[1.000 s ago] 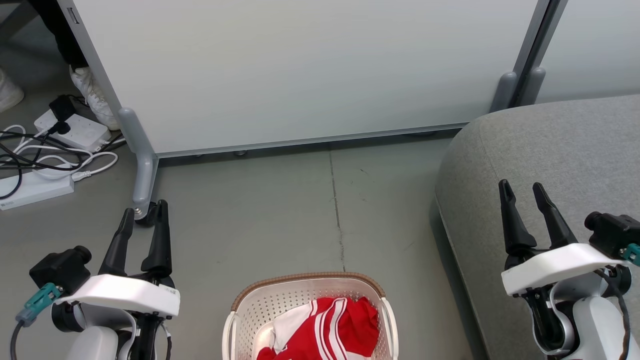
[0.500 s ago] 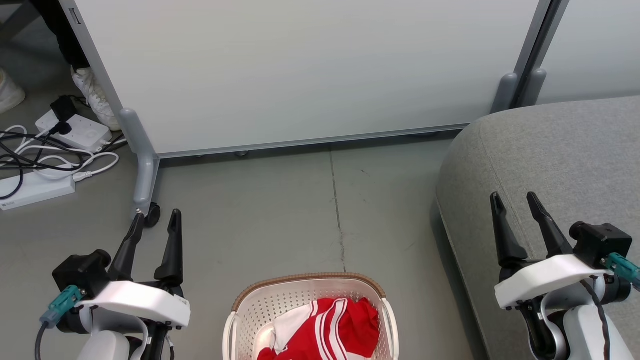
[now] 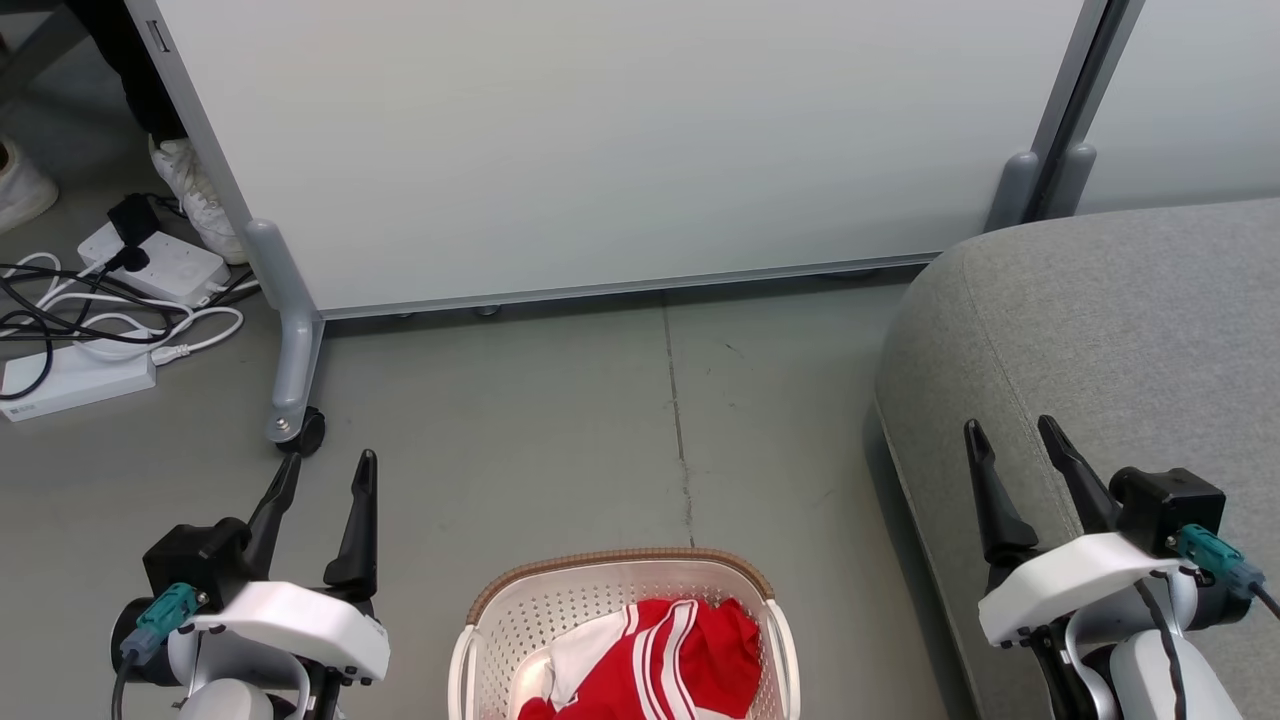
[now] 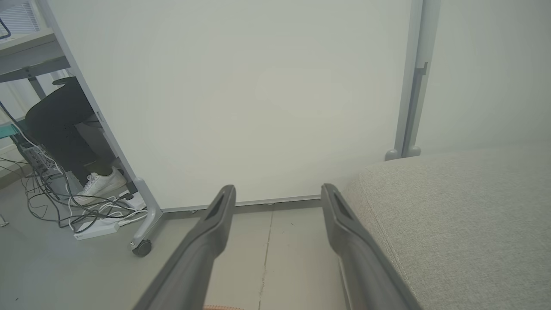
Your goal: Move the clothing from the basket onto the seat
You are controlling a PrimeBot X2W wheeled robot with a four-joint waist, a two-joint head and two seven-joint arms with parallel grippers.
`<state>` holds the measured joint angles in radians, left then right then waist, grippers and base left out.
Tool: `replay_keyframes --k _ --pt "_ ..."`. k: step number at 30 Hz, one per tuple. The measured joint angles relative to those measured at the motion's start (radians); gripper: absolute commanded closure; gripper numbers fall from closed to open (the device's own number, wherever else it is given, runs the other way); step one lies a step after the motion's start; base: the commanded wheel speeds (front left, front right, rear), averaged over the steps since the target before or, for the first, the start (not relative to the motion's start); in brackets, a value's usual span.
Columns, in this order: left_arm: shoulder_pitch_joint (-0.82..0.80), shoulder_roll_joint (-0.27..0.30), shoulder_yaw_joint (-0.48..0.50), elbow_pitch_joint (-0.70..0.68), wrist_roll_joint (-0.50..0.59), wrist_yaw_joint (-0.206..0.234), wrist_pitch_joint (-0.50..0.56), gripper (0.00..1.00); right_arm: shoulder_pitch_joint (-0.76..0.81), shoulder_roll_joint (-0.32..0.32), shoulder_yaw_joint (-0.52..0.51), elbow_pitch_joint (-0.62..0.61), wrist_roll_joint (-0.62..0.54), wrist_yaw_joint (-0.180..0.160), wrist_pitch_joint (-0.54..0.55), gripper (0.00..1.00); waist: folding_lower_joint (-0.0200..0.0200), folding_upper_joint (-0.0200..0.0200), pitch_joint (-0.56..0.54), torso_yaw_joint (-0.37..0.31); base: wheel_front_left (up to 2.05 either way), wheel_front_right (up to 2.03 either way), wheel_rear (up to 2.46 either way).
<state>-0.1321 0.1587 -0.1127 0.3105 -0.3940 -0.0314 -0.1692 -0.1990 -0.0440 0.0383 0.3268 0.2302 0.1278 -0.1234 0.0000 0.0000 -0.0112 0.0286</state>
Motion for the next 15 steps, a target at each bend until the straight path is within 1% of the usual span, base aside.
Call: replay_keyframes --k 15 --pt "0.004 0.015 -0.015 0.015 0.091 0.024 -0.011 0.0 0.009 -0.001 0.006 0.013 -0.095 0.0 -0.005 0.0 0.0 0.0 -0.004 0.004 0.0 0.0 0.0"
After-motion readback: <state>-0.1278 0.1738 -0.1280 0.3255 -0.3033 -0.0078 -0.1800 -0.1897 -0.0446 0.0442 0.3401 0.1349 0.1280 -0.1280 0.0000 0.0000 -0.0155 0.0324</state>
